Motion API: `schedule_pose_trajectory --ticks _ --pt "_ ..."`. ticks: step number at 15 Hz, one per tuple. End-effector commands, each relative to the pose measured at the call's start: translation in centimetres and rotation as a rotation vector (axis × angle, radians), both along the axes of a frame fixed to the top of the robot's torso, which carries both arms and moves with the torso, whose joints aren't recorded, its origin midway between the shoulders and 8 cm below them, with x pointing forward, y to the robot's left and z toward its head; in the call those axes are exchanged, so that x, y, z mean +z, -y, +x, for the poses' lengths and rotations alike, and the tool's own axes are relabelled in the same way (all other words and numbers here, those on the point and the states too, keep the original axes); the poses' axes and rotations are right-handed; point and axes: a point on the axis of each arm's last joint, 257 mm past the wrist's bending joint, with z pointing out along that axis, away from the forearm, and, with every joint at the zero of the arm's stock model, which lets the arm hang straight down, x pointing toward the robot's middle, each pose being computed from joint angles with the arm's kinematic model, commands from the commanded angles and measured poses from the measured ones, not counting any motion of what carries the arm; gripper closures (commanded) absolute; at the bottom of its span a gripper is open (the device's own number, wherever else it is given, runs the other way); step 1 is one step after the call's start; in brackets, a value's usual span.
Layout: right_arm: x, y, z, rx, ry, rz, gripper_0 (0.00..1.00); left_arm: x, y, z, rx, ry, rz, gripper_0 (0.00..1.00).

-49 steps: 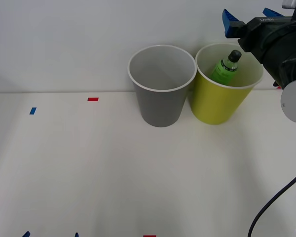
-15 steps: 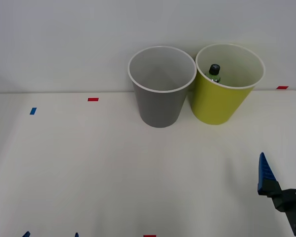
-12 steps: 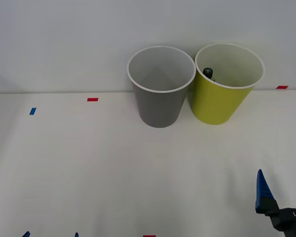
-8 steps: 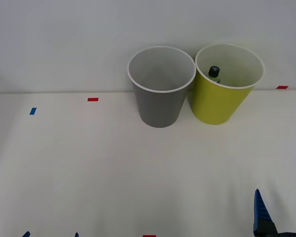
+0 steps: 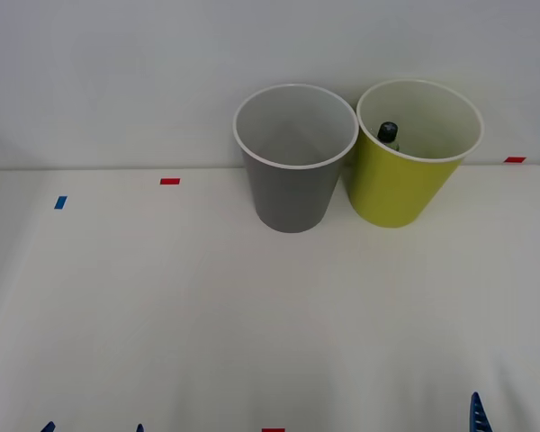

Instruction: Put cans in the gray bin and PET bottles in the light green bin.

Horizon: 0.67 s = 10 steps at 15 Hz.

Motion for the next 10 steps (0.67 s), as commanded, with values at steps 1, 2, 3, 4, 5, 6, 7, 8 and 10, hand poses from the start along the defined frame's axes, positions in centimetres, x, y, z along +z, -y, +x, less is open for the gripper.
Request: schedule_pose_trajectory --ticks 1,2,3,4,5,6,7,8,10 --pt "-0.7 -0.3 -1.7 0.007 -0.027 0.047 0.00 0.0 0.0 0.0 0.000 0.000 0.000 0.00" --pt "-0.8 -0.5 -2.3 0.009 -0.034 0.045 0.00 0.0 0.0 0.0 0.000 0.000 0.000 0.00" --pt "-0.9 -0.5 -2.6 0.007 -0.043 0.044 0.00 0.0 0.0 0.0 0.000 0.000 0.000 0.00" --pt "-1.0 -0.7 -2.8 0.006 -0.048 0.050 0.00 0.0 0.0 0.0 0.000 0.000 0.000 0.00" --pt "-1.1 -0.9 -2.9 0.008 -0.050 0.056 0.00 0.0 0.0 0.0 0.000 0.000 0.000 0.00" --pt "-1.1 -1.0 -2.9 0.008 -0.048 0.061 0.00 0.0 0.0 0.0 0.000 0.000 0.000 0.00" --pt "-1.0 -1.1 -2.7 0.006 -0.043 0.065 0.00 0.0 0.0 0.0 0.000 0.000 0.000 0.00" --pt "-1.0 -1.1 -2.7 0.006 -0.043 0.065 0.00 0.0 0.0 0.0 0.000 0.000 0.000 0.00" --pt "-1.0 -1.1 -2.7 0.006 -0.043 0.065 0.00 0.0 0.0 0.0 0.000 0.000 0.000 0.00"
